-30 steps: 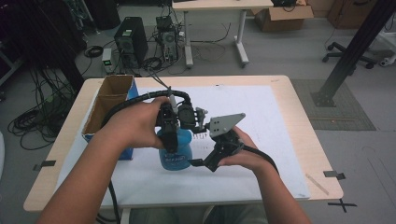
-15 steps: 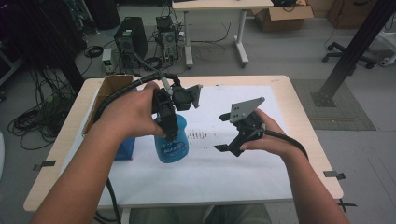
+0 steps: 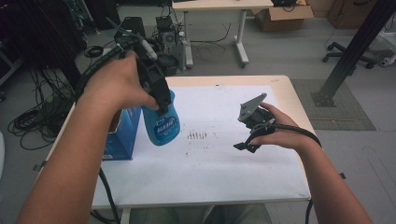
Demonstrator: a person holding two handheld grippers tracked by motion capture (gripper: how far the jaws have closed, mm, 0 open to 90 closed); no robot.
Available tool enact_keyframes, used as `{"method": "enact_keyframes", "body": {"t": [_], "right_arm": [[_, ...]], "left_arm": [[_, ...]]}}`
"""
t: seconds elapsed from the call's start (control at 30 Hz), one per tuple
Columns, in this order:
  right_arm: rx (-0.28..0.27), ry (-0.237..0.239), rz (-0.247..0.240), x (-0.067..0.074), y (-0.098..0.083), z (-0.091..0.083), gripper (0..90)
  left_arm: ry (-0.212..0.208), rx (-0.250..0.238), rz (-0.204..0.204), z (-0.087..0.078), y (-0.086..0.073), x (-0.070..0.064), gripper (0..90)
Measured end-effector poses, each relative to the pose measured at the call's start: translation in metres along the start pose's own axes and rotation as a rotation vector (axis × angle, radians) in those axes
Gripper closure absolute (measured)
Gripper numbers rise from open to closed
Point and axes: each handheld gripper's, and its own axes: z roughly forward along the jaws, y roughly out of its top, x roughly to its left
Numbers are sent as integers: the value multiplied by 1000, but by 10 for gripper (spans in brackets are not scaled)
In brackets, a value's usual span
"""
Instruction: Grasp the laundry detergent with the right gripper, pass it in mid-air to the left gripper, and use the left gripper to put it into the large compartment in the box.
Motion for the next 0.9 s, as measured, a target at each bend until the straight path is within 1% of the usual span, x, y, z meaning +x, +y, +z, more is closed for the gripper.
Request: {"method": "enact_keyframes", "body": {"t": [0.03, 0.07, 0.13, 0.2, 0.23, 0.27, 0.4, 0.5, 0.6, 0.73, 0.77, 0.83, 0.9], "right_arm": [[12, 3, -3, -1, -1, 0, 27], [24, 3, 0, -2, -2, 0, 27], [37, 0, -5, -3, -4, -1, 27], [55, -3, -10, -4, -6, -3, 28], [63, -6, -8, -4, -6, -4, 28], [71, -9, -9, -4, -7, -5, 28], [86, -10, -12, -4, -9, -7, 29], [99, -13, -12, -4, -11, -8, 29], [101, -14, -10, -4, -13, -9, 29], [89, -11, 0, -3, -15, -10, 29], [91, -11, 0, -4, -16, -9, 29], [95, -10, 11, -4, -19, -9, 29], [96, -11, 18, -5, -21, -9, 29]], "left_arm": [[-2, -11, -27, -7, -2, 4, 381], [-2, -11, -40, -10, -3, 7, 381], [-3, -23, -93, -21, -6, 14, 381], [-3, -27, -125, -26, -8, 19, 381], [-4, -27, -153, -30, -10, 23, 381], [-3, -26, -166, -33, -11, 25, 381], [-7, -27, -269, -43, -16, 40, 381], [5, -27, -321, -49, -21, 50, 381], [-3, -33, -376, -54, -26, 62, 381], [-14, -44, -424, -58, -34, 76, 381], [-17, -52, -445, -60, -37, 80, 381], [-18, -62, -468, -62, -41, 87, 381], [-18, -66, -499, -64, -46, 94, 381]]}}
